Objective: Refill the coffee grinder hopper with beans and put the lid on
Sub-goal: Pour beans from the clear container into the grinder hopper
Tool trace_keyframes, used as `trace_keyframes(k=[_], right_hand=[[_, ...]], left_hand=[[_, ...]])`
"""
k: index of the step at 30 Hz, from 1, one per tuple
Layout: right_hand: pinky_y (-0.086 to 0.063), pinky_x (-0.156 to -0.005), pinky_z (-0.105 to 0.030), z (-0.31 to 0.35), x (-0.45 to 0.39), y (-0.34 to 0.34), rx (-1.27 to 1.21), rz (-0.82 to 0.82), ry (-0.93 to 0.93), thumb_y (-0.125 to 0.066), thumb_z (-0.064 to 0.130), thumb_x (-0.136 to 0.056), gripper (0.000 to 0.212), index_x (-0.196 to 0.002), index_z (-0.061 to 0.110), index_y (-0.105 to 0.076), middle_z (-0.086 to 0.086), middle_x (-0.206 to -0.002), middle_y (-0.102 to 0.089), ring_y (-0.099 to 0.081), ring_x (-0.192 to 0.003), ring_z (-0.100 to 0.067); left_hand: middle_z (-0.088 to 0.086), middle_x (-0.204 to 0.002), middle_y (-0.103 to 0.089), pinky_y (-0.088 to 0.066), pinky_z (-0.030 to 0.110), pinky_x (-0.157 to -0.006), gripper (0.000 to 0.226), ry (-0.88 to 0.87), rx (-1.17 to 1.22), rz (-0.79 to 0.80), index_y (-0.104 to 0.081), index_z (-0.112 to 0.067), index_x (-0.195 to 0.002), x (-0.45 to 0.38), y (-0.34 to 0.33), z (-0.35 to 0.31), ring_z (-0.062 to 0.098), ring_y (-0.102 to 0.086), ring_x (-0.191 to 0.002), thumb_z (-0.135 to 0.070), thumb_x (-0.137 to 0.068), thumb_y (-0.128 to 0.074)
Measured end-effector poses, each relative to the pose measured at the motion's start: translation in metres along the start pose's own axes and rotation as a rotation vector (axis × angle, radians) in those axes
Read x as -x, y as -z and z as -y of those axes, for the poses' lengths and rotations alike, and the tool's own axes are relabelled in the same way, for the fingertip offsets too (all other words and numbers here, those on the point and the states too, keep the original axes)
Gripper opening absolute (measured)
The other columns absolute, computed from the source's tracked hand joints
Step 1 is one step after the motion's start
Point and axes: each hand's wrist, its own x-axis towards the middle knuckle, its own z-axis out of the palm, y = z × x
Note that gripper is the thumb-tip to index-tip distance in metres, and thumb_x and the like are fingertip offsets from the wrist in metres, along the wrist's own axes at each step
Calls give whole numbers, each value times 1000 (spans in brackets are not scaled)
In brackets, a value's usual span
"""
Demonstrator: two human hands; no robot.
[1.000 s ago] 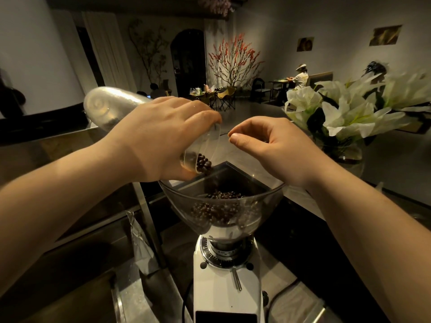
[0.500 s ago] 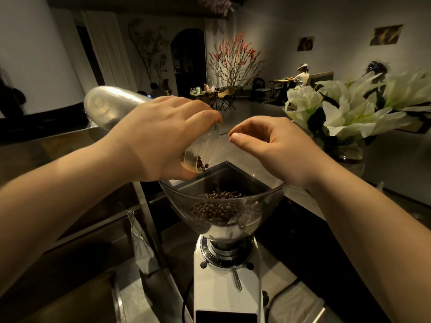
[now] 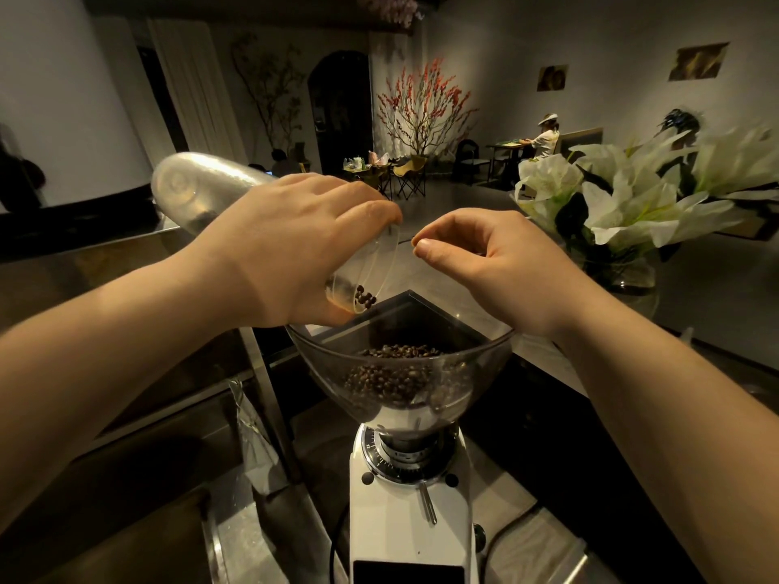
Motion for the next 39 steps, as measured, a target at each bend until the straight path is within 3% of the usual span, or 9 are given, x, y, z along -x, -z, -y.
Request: trace_keyframes(k=[9, 19, 26, 32, 39], right_hand=[[-55, -89, -18, 3, 1, 1, 17, 8, -9, -66, 48, -105, 24, -120, 35, -78, 21, -110, -79, -71, -105, 9], [-56, -91, -20, 3, 2, 1, 15, 9, -14, -66, 49, -105, 24, -121, 35, -78, 20, -111, -79, -71, -106, 7], [-54, -90, -19, 4, 2, 1, 12, 11, -18, -66, 48, -106, 23, -121, 35, -77, 20, -111, -78, -71, -106, 6], [-54, -89, -17, 5, 3, 2, 16, 14, -20, -66, 48, -106, 24, -122, 34, -77, 20, -112, -78, -71, -106, 6], [-56, -92, -22, 6, 3, 2, 14, 5, -16, -66, 47, -106, 23, -120, 34, -78, 18, -110, -79, -72, -106, 4]], left_hand=[[10, -140, -67, -55, 47, -101, 94, -6, 10, 7, -56, -11, -149, -1, 0, -1, 34, -67, -124, -67, -74, -71], [9, -141, -67, -54, 45, -103, 96, -30, -4, 16, -55, -13, -149, -2, 0, 1, 32, -67, -124, -63, -71, -79], [9, -141, -66, -54, 47, -102, 91, -35, 11, 13, -54, -13, -149, -2, 0, 0, 33, -67, -123, -68, -76, -63], [9, -142, -66, -54, 48, -102, 95, -22, 11, 31, -55, -13, -149, -2, -1, 1, 33, -66, -124, -61, -72, -81], [10, -142, -66, -53, 47, -103, 93, -15, 22, 34, -55, -11, -150, -2, 1, 0, 34, -66, -126, -64, -75, -75]])
